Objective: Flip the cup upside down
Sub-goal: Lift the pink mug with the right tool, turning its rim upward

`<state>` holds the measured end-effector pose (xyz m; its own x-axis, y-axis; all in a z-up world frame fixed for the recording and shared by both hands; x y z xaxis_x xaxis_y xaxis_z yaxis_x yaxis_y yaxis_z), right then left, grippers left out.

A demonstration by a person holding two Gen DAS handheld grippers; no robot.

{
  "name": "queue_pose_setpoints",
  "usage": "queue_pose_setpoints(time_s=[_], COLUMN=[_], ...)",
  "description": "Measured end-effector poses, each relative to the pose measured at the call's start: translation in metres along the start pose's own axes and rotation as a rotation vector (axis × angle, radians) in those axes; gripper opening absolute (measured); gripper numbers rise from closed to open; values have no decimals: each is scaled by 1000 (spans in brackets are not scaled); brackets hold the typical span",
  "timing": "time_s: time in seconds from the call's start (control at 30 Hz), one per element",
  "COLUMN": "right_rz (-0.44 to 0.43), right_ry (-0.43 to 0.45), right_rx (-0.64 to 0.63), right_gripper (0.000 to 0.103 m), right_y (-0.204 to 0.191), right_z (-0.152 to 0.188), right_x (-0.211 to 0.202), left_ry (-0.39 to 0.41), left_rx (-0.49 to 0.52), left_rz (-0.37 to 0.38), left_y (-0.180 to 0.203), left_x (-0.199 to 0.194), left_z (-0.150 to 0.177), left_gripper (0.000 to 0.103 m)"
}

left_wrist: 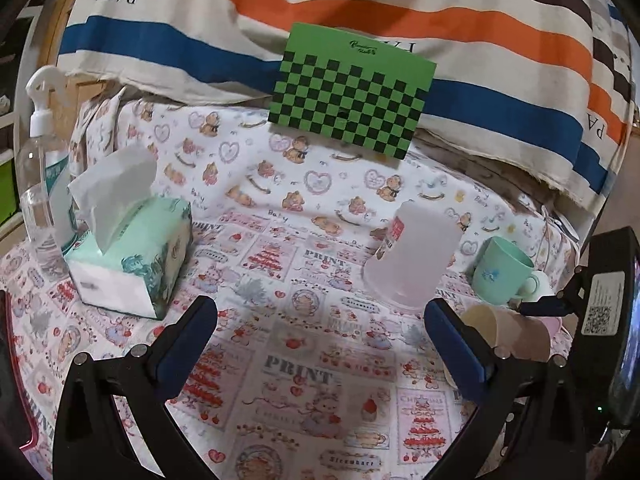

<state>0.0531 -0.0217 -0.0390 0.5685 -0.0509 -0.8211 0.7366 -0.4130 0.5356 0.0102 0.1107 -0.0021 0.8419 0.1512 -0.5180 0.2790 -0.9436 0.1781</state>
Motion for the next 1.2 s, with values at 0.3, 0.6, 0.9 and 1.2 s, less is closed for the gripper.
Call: queue_pose_setpoints(time_s=[0.3, 0.6, 0.9, 1.2], right_rz=[27, -117, -303, -453], right_ry=[-8, 333, 386, 479], right_rx=[28, 412, 684, 964], right_gripper=[82, 61, 8, 80], right_y=[9, 56, 83, 127], right_z=[-1, 35, 69, 73], right_x=[9, -39, -28, -23], left_ry=[-10, -8, -12, 0], left_rx=[10, -3, -5, 32], left_rz=[-3, 20, 31, 10], left_y=[3, 2, 3, 9], left_x=[1, 0, 0, -1], left_z=[3, 2, 3, 5], left_gripper=[103, 103, 103, 103])
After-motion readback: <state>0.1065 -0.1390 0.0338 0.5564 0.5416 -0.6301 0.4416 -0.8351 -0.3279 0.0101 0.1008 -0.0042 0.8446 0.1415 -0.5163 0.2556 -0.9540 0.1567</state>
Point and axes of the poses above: each gripper's, at about its wrist camera, not at the fingertips, and x roughly the way its jaws point, y to its right, z to its underside, the point moved 1 cm from there along x, roughly the way its jaws point, and after that the axes turned 10 degrees about -z, right-handed, at the moved point
